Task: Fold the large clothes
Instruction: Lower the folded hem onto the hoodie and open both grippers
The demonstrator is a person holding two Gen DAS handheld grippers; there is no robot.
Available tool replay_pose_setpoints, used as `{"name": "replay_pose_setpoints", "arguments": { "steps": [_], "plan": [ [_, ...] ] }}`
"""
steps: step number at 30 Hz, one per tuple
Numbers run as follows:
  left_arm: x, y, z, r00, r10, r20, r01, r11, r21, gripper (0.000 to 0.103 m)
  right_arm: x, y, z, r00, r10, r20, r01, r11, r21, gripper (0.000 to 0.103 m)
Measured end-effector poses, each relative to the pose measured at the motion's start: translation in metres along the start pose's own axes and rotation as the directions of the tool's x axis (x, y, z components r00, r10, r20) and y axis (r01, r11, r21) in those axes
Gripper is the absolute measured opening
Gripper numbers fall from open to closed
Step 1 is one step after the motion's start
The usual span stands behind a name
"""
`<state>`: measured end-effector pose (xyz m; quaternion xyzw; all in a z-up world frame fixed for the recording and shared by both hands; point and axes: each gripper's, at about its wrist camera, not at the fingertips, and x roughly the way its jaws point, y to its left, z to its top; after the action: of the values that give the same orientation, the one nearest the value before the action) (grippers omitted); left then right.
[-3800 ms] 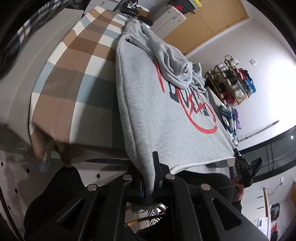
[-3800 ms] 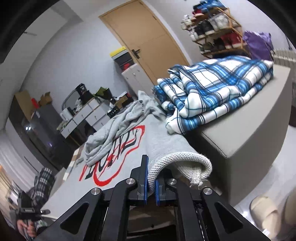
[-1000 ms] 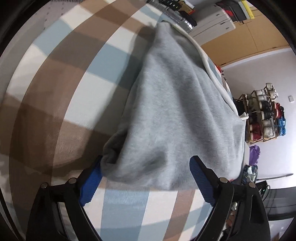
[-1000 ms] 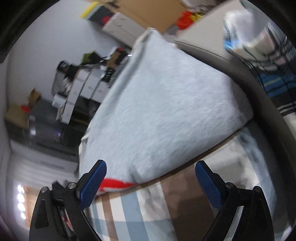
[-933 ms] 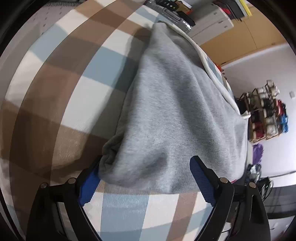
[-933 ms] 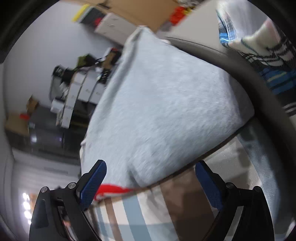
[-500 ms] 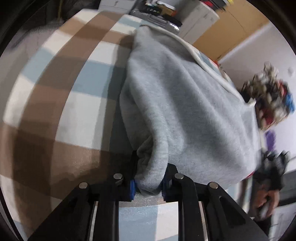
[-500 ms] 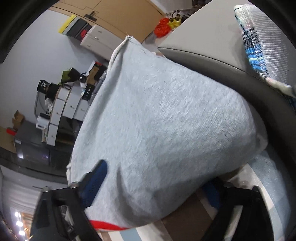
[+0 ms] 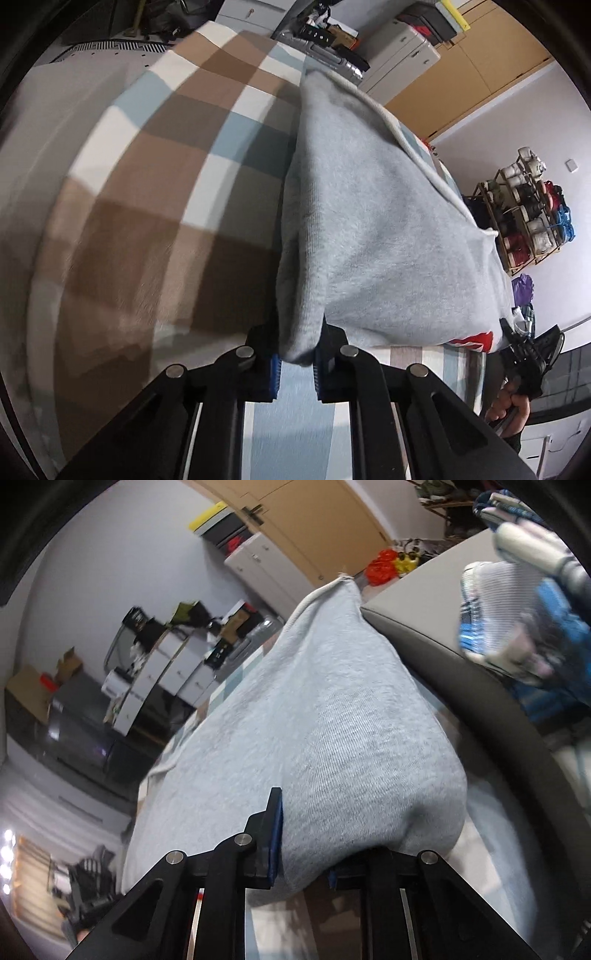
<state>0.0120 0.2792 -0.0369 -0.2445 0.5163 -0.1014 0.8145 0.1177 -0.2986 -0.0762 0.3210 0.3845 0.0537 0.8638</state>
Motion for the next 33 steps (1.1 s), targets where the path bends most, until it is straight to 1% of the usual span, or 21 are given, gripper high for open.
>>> {"name": "replay_pose_setpoints", "arguments": {
  "steps": [4,7,8,11,13,14,15,18,20,21,22,23,24,25,26,27,28,29,30,31,33],
  "plan": [
    [-0.018,-0.001,-0.020,1.000,-0.022,-0.014,0.023,0.999,0.034,0.007,-0.018,0.003,-0.012,1.000,-0.009,-0.022,0.008,0.998,-0.059,0.018],
    [-0.030,-0.008,-0.034,1.000,-0.029,-0.007,0.029,0.998,0.060,0.007,-0.035,-0.003,-0.025,0.999,-0.001,-0.049,-0.002,0.997,-0.076,0.018],
    [-0.035,-0.012,-0.040,0.999,-0.044,-0.007,0.045,0.997,0.066,0.007,-0.040,-0.004,-0.030,0.998,-0.004,-0.058,-0.001,0.996,-0.086,0.018],
    [-0.052,-0.017,-0.056,0.999,-0.052,0.013,0.050,0.994,0.095,0.007,-0.046,-0.002,-0.040,0.995,-0.016,-0.101,0.003,0.991,-0.130,0.018],
    [-0.067,-0.022,-0.069,0.996,-0.016,0.086,0.009,0.996,0.084,0.007,-0.041,0.002,-0.049,0.987,-0.040,-0.158,0.009,0.981,-0.196,0.018],
    [-0.075,-0.026,-0.077,0.992,-0.032,0.120,0.021,0.996,0.088,0.007,-0.041,0.001,-0.056,0.984,-0.048,-0.172,0.010,0.977,-0.211,0.018],
    [-0.075,-0.036,-0.080,0.990,-0.036,0.135,0.024,0.996,0.092,0.008,-0.040,0.000,-0.058,0.982,-0.057,-0.182,0.016,0.976,-0.217,0.018],
    [-0.079,-0.045,-0.085,0.987,-0.015,0.157,-0.003,0.994,0.112,0.008,-0.046,-0.002,-0.058,0.983,-0.055,-0.176,0.019,0.980,-0.199,0.019],
    [-0.088,-0.054,-0.077,0.979,0.055,0.199,-0.084,0.987,0.140,0.016,-0.052,0.004,-0.060,0.980,-0.096,-0.175,0.051,0.968,-0.245,0.022],
    [-0.093,-0.056,-0.079,0.970,0.115,0.213,-0.148,0.978,0.146,0.019,-0.057,0.008,-0.063,0.978,-0.118,-0.172,0.069,0.961,-0.270,0.022],
    [-0.101,-0.062,-0.075,0.933,0.248,0.261,-0.289,0.949,0.129,0.020,-0.061,0.011,-0.065,0.975,-0.137,-0.174,0.082,0.953,-0.290,0.027],
    [-0.112,-0.068,-0.072,0.885,0.324,0.333,-0.374,0.922,0.096,0.022,-0.065,0.016,-0.067,0.972,-0.150,-0.180,0.091,0.949,-0.303,0.030],
    [-0.121,-0.074,-0.071,0.864,0.324,0.385,-0.385,0.919,0.089,0.030,-0.071,0.020,-0.068,0.973,-0.142,-0.181,0.082,0.948,-0.307,0.039],
    [-0.125,-0.081,-0.068,0.862,0.296,0.411,-0.366,0.925,0.101,0.065,-0.080,0.027,-0.068,0.978,-0.124,-0.171,0.066,0.948,-0.312,0.047],
    [-0.126,-0.088,-0.064,0.871,0.245,0.426,-0.324,0.938,0.125,0.095,-0.088,0.032,-0.069,0.981,-0.118,-0.154,0.063,0.945,-0.321,0.052],
    [-0.124,-0.096,-0.058,0.884,0.159,0.439,-0.253,0.954,0.164,0.099,-0.093,0.039,-0.067,0.984,-0.117,-0.136,0.066,0.942,-0.330,0.061],
    [-0.116,-0.108,-0.049,0.894,0.094,0.438,-0.200,0.958,0.203,0.099,-0.098,0.044,-0.066,0.988,-0.109,-0.112,0.066,0.940,-0.336,0.073],
    [-0.102,-0.120,-0.039,0.902,0.077,0.425,-0.193,0.952,0.238,0.099,-0.104,0.054,-0.061,0.993,-0.092,-0.069,0.063,0.937,-0.343,0.079],
    [-0.091,-0.128,-0.033,0.910,0.074,0.409,-0.195,0.945,0.262,0.099,-0.107,0.066,-0.053,0.997,-0.075,-0.033,0.058,0.931,-0.360,0.089],
    [-0.070,-0.140,-0.021,0.920,0.072,0.384,-0.196,0.936,0.293,0.099,-0.107,0.075,-0.048,0.997,-0.073,-0.021,0.059,0.923,-0.381,0.095],
    [-0.028,-0.151,0.003,0.934,0.076,0.349,-0.190,0.933,0.307,0.099,-0.088,0.109,-0.028,0.992,-0.129,-0.015,0.107,0.878,-0.467,0.096]
  ]
}}
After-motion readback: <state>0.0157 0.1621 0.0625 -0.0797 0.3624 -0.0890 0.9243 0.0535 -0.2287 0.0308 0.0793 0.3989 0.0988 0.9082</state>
